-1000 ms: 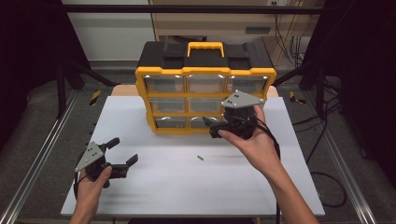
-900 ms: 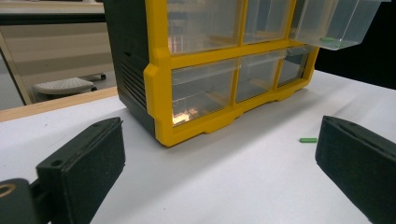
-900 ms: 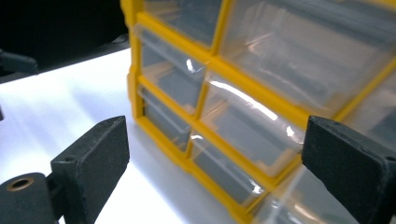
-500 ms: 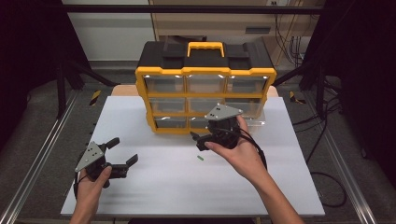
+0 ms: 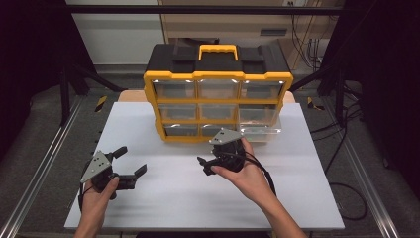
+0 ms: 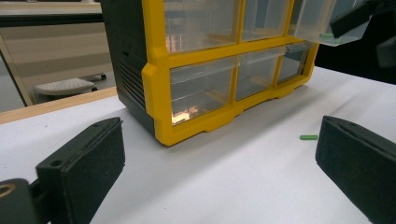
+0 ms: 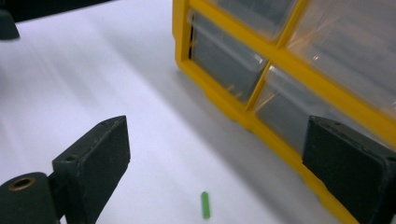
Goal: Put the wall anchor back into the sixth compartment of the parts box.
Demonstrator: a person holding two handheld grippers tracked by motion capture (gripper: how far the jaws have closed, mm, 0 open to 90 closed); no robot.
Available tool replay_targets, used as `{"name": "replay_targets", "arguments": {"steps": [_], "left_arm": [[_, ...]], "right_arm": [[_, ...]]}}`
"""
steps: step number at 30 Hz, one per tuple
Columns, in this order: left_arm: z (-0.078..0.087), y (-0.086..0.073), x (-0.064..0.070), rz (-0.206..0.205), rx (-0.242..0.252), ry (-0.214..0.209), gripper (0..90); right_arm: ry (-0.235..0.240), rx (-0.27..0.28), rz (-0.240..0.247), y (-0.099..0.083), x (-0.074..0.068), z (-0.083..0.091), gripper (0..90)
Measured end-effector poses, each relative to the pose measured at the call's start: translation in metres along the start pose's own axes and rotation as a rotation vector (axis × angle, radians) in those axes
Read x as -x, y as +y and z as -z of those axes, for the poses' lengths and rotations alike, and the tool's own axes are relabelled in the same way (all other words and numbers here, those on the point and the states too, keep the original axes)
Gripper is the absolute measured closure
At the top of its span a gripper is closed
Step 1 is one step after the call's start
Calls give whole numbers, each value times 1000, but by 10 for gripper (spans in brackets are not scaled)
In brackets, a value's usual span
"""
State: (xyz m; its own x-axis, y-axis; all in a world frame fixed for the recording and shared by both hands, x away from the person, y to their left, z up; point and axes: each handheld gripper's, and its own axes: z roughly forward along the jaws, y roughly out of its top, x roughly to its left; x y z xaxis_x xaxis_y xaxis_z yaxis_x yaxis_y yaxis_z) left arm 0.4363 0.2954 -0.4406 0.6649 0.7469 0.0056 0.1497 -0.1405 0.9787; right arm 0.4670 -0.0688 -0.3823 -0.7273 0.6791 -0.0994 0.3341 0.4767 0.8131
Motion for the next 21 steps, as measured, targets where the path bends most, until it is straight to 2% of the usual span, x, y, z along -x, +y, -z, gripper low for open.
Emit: {"name": "replay_targets", "arguments": {"steps": [9,21], "left_arm": [[0,0,0,0,0,1,16],[0,0,0,-3,0,-1,16]], "right_arm": [[17,-75,-33,-23,-1,-21,97],[20,-121,-88,-44,8,-31,144]]}}
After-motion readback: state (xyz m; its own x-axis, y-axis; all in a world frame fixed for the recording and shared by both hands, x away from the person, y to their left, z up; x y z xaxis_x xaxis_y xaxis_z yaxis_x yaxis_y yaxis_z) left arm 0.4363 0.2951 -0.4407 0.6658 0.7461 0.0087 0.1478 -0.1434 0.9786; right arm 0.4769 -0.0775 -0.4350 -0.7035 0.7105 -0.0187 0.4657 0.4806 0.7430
